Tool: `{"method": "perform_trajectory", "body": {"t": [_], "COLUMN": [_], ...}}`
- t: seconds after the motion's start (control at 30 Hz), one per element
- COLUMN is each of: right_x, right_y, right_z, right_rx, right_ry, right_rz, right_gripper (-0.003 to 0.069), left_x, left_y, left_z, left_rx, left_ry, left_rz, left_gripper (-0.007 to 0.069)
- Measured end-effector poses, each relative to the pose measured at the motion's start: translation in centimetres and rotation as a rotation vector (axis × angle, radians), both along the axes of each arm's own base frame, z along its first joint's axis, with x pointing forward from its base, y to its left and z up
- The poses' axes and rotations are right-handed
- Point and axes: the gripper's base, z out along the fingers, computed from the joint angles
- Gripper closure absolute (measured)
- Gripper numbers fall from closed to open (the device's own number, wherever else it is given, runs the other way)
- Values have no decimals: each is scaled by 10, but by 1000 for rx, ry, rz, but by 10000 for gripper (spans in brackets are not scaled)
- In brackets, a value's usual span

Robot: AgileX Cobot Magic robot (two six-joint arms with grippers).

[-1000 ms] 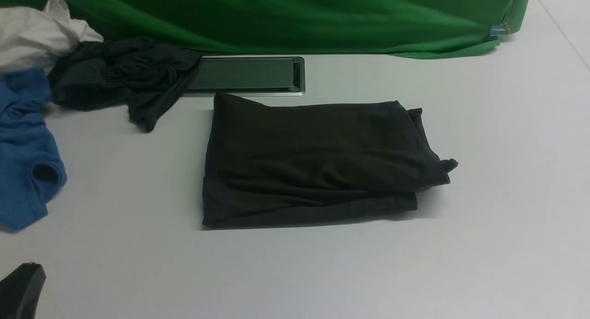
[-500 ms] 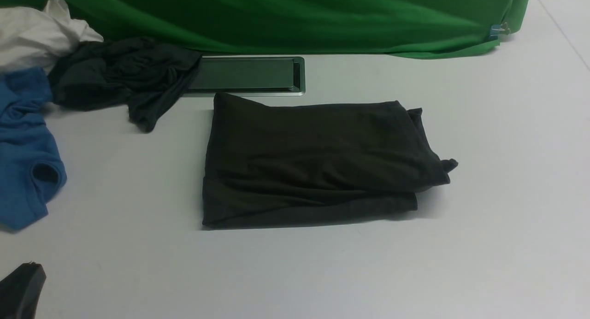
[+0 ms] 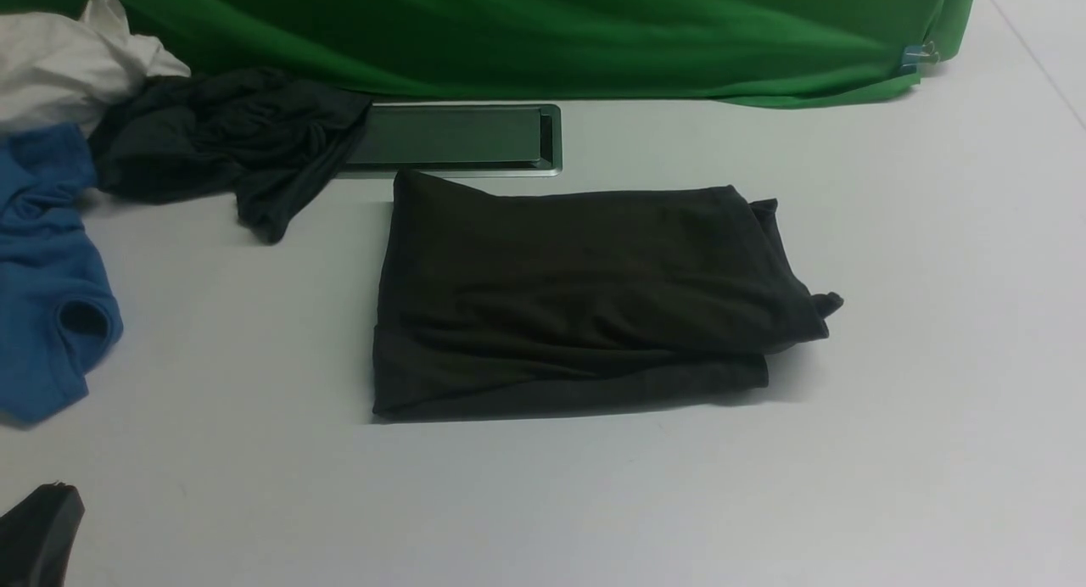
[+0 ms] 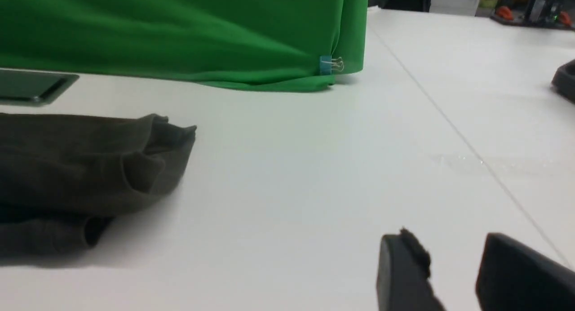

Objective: Fold a long-sleeved shirt on a white desktop.

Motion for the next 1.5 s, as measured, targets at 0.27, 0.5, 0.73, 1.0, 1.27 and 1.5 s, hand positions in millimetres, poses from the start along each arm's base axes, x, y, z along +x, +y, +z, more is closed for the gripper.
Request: {"method": "perform_trajectory", "body": {"t": [0.27, 0.5, 0.73, 1.0, 1.27, 1.5], "right_x": [0, 0, 0, 0, 0, 0], "right_y": [0, 0, 0, 0, 0, 0], "right_z": [0, 0, 0, -1, -1, -1], "right_rx": [13, 16, 16, 16, 16, 16], "right_ry": [2, 3, 4, 4, 4, 4], "right_rz": [-3, -3, -3, -3, -3, -3], "right_gripper": [421, 421, 421, 421, 421, 421], "left_x": [0, 0, 0, 0, 1, 1], "left_y": [0, 0, 0, 0, 2, 2], "left_z": [0, 0, 0, 0, 3, 3], "left_rx": [0, 0, 0, 0, 1, 1], "left_ry": [0, 0, 0, 0, -37, -37], "left_rz": [0, 0, 0, 0, 40, 45], "left_gripper": [606, 606, 606, 606, 606, 606]}}
